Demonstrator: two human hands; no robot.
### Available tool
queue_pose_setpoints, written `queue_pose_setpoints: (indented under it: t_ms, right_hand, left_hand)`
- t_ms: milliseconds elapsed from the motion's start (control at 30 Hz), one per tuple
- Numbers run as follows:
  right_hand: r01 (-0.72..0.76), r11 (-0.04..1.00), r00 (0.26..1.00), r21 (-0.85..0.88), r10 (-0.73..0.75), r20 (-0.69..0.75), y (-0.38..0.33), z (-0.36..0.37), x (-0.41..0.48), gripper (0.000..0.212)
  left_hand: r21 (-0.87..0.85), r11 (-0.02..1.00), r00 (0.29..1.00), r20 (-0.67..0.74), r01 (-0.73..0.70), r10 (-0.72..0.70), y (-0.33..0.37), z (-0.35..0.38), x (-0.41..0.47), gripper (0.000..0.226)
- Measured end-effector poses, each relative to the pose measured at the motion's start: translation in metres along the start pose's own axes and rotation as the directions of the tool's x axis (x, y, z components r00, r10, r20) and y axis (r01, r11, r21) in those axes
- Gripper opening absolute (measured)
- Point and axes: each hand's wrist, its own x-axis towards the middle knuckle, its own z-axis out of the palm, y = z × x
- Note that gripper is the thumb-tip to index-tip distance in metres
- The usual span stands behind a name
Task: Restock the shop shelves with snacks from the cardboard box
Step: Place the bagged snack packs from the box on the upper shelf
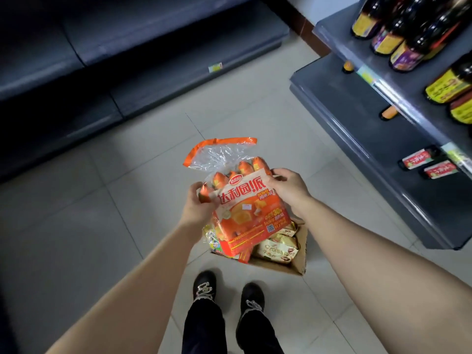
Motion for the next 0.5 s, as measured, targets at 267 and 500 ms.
queue_pose_setpoints:
  t_ms: [267, 500]
  right_hand:
    - [0.121, 0.992, 0.949, 0.035, -0.126, 0.290, -0.095, 0.011, -0.052, 0.057]
    - [0.175, 0.965, 0.956, 0.197, -0.214, 0.199, -0.186, 0.052, -0.076, 0.053]
  left_hand:
    - [-0.144, 0.983, 0.987, -0.131, -0.113, 0.094, 0.087, -0.080, -0.036, 0.049]
    - [-0.151, 0.949, 0.959, -0.113, -0.276, 0.261, 0.143, -0.153, -0.057, 0.049]
